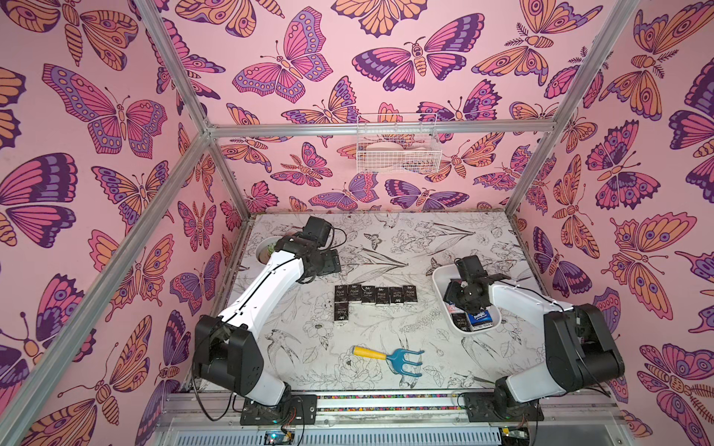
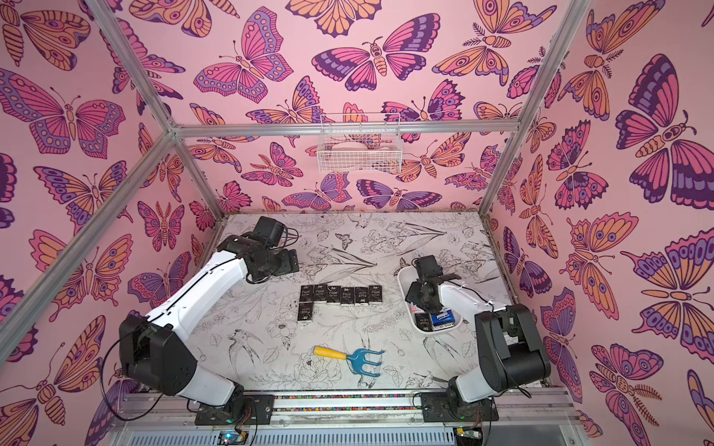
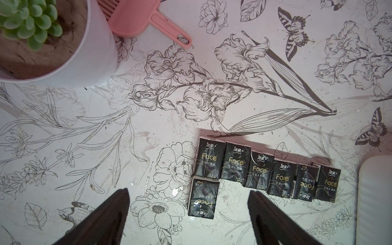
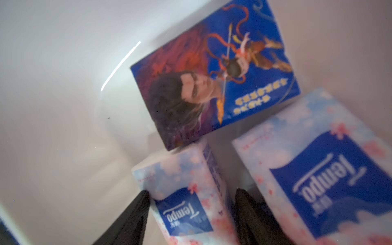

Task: Take the pocket tissues out of the storage box
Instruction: Pick up the pocket tissues from the storage box.

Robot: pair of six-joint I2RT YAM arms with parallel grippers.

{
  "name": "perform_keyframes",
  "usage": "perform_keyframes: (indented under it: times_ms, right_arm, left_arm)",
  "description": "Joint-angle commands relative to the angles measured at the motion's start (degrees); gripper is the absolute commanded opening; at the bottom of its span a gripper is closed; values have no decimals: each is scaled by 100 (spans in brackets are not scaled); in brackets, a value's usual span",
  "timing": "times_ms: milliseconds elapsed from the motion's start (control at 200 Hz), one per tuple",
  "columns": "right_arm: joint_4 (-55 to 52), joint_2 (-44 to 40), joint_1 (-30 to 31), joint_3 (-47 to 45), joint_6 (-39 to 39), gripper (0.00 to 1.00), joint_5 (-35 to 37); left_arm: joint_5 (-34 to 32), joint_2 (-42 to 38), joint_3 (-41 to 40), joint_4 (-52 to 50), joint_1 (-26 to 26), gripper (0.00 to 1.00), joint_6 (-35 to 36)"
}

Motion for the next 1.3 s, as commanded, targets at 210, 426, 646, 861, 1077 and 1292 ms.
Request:
perform_keyframes:
  times_ms: [210, 426, 646, 861, 1077, 1292]
  right_arm:
    - [-205, 140, -27, -21, -456, 68, -281]
    - [-196, 477, -20, -56, -495, 66, -206]
    - [-456, 472, -28, 161, -619, 50, 60]
    - [-855, -46, -25, 603, -702, 46, 90]
    - [-1450, -491, -23, 1105, -976, 47, 356]
    - [-1492, -820, 637, 1335, -805, 47, 194]
  left_arm:
    - [-106, 121, 136, -109, -97, 94, 1]
    - [-141, 120, 122, -106, -135, 94, -4]
    - [-133, 116, 86, -103, -152, 94, -55]
    - [-132, 90, 85, -103, -170, 94, -54]
    - [-135, 97, 116, -104, -179, 94, -53]
    - [-141, 103, 103, -105, -188, 94, -87]
